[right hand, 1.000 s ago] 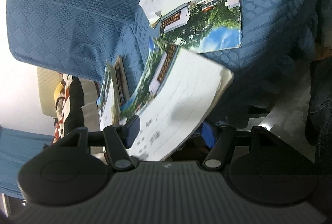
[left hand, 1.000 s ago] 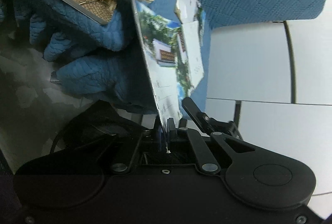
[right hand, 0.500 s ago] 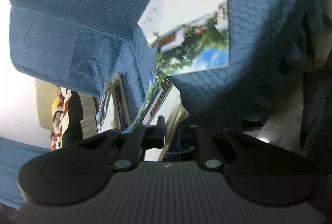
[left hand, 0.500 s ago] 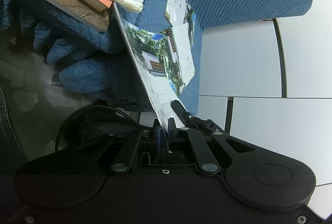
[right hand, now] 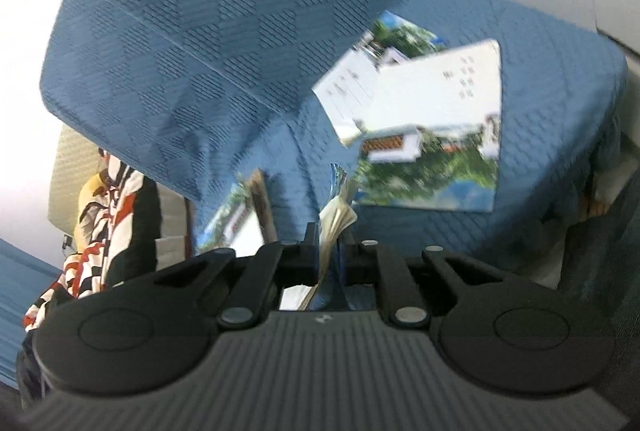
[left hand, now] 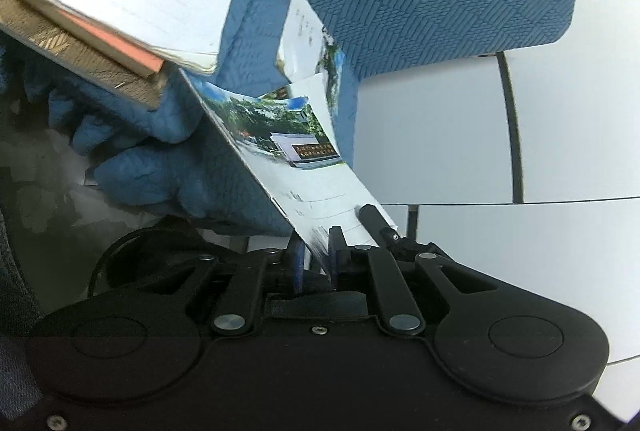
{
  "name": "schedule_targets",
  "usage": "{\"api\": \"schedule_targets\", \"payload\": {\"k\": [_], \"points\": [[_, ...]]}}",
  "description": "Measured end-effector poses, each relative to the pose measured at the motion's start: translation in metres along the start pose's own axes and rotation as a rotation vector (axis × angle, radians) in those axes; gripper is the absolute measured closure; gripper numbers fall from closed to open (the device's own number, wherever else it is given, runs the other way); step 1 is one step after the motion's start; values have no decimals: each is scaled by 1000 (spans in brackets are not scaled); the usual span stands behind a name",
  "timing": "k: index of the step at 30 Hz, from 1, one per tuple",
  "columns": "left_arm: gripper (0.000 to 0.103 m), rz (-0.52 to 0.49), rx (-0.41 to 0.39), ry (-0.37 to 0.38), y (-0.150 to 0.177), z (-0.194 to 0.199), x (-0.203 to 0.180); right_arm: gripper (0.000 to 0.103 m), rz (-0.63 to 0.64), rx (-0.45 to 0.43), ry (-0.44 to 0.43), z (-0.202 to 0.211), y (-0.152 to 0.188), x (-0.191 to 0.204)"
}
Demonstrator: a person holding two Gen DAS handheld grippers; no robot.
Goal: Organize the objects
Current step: 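Carry the postcards to the book stack and lower them onto it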
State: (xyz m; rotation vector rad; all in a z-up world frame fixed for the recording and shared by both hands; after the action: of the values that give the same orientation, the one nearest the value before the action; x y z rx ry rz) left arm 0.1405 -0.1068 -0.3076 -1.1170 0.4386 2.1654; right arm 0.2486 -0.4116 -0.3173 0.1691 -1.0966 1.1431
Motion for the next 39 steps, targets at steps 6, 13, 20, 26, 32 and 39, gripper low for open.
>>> {"api": "schedule_targets", "payload": {"k": [6, 13, 20, 26, 32, 39], "points": [[91, -32, -25, 18, -9, 15, -22, 91, 29, -25, -5, 6, -16, 28], [91, -63, -86, 42, -32, 39, -46, 91, 78, -45, -11, 4, -33, 64], [92, -96, -155, 68, -60, 65, -66, 91, 100, -82, -44, 1, -44, 98], [92, -115, -221, 62, -86, 92, -66, 91, 125, -90, -79, -13, -45, 126], [92, -123, -288, 30, -118, 119, -56, 91, 140, -75, -111, -38, -38, 150], [92, -126, -347, -52, -147, 135, -30, 90, 177, -30, -107, -76, -19, 167]]}}
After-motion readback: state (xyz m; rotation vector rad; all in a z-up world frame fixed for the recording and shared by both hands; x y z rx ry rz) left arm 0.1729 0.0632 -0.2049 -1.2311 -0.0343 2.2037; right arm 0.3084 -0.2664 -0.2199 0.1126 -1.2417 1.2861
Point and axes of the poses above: each gripper's, at about its wrist camera, not at the fingertips, and z roughly against the way its jaws point, x to its left, y to its underside, the point moved 5 cm from there along -z, roughly the way its jaws point, and after that the axes turned 7 degrees about -y, right-handed, at the moved point
